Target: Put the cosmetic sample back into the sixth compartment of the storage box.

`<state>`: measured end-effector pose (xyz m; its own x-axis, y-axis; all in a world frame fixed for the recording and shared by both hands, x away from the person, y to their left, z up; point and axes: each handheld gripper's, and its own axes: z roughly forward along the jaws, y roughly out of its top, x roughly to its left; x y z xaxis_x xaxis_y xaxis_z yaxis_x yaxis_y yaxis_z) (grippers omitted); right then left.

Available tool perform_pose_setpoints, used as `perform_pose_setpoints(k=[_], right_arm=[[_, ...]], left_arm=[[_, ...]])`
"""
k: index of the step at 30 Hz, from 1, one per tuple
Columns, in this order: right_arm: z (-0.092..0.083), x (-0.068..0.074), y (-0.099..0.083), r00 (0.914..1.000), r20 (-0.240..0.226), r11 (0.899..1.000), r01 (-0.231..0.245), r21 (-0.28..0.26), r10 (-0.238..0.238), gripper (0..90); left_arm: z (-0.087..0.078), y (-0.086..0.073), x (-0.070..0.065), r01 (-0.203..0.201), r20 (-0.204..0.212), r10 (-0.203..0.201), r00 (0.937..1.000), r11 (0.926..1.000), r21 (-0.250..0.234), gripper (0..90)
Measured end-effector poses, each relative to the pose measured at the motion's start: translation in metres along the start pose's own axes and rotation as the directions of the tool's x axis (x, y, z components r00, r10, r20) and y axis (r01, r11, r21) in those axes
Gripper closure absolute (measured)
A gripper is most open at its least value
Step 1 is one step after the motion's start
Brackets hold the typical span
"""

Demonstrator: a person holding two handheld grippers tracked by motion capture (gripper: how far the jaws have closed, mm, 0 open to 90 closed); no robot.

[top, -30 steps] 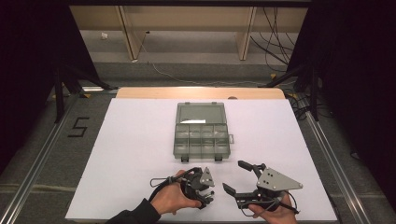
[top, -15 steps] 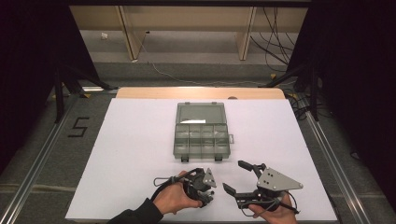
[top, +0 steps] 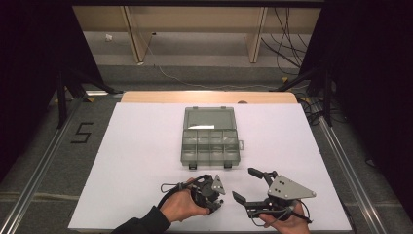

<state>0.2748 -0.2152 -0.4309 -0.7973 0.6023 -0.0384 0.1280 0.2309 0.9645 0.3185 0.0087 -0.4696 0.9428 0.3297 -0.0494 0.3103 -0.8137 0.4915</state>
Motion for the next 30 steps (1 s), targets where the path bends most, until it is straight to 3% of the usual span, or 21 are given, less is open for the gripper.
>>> perform_pose_setpoints(k=[9, 23, 26, 27, 30], right_arm=[[0.000, 0.000, 0.000, 1.0000, -0.001, 1.000, -0.003, 0.002, 0.003, 16.6], [0.000, 0.001, 0.000, 1.0000, 0.002, 1.000, -0.002, -0.003, 0.002, 16.6], [0.000, 0.001, 0.000, 0.9998, -0.008, 1.000, -0.016, 0.012, 0.016, 16.6], [0.000, 0.001, 0.000, 0.9999, -0.005, 1.000, -0.016, 0.011, 0.016, 16.6], [0.000, 0.000, 0.000, 1.0000, -0.009, 1.000, -0.003, -0.001, 0.003, 16.6]], left_arm=[[0.000, 0.001, -0.002, 0.003, -0.026, -0.003, 0.9997, 0.9999, 0.010, 80.1], [-0.008, 0.002, 0.003, 0.013, -0.033, -0.014, 0.9993, 0.9998, -0.014, 80.4], [-0.012, 0.003, 0.005, 0.041, -0.038, -0.042, 0.9984, 0.9987, -0.031, 80.4], [-0.014, 0.003, 0.007, 0.024, -0.040, -0.025, 0.9989, 0.9994, -0.025, 80.4], [-0.017, 0.004, 0.010, 0.046, -0.044, -0.048, 0.9978, 0.9974, -0.055, 80.4]])
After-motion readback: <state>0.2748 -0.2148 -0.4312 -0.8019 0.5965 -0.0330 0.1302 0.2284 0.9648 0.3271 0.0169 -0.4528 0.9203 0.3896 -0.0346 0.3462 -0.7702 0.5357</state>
